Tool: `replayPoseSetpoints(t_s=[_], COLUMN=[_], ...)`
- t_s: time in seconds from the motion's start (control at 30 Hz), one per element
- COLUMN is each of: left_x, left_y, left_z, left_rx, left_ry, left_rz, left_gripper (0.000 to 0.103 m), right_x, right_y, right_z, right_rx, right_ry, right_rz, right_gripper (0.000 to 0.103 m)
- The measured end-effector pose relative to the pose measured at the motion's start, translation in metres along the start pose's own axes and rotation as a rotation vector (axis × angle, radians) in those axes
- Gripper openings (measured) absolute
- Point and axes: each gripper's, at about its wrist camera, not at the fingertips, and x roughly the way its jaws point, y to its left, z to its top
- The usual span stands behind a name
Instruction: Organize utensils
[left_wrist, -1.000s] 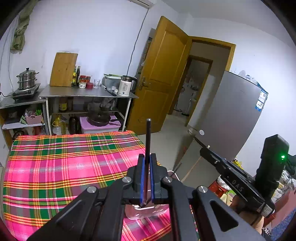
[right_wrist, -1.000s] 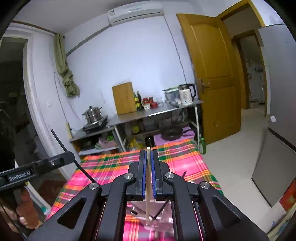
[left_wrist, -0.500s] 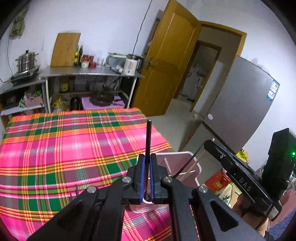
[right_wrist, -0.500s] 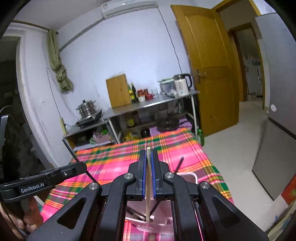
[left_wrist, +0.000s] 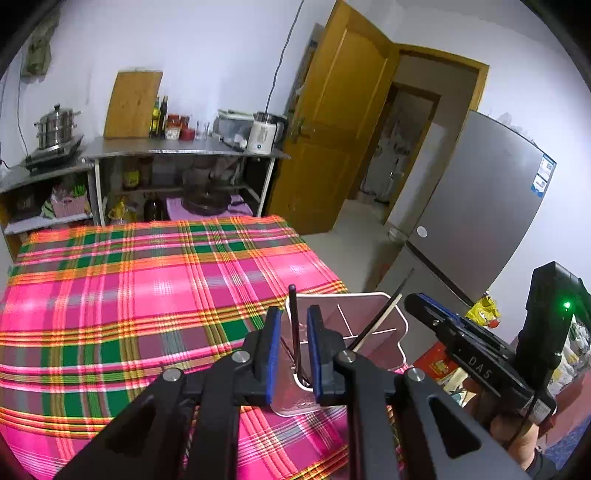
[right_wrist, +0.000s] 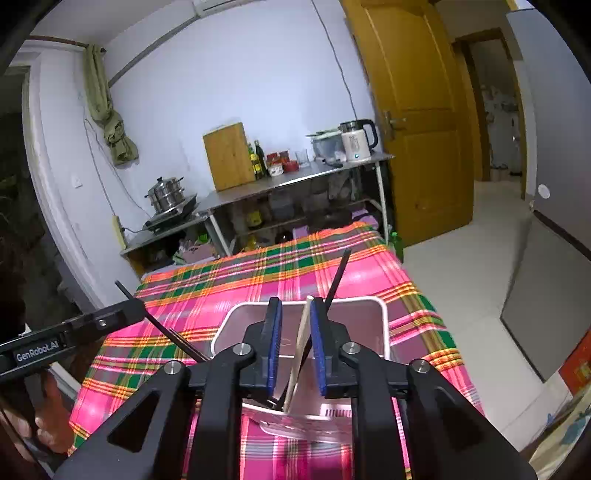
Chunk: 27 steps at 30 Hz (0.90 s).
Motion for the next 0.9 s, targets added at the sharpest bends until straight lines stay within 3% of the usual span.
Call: replayPoseSetpoints(t_s=[0.17,0.33,0.9], left_x=[-0.032,-0.051,-0.053], left_y=[0.003,0.018,0.064], left_z=[-0.009,-0.035,-0.149], left_rx=[0.017,0.005,-0.108], left_ry=[-0.062,-0.071,0.068], left_rz=[0.021,0.059,0.168], left_gripper=[0.022,0.032,0.032], right_x=[-0.022,-0.038,-0.027], right_y=[0.006,0.016,0.046], right_z=[0.000,-0.016,-0.111], right_rx=[-0.007,-0.027,-0.071], right_ry=[-0.032,-0.028,0.193], right_rz=[0.004,0.032,0.135], right_gripper=[0.018,0.018,0.018])
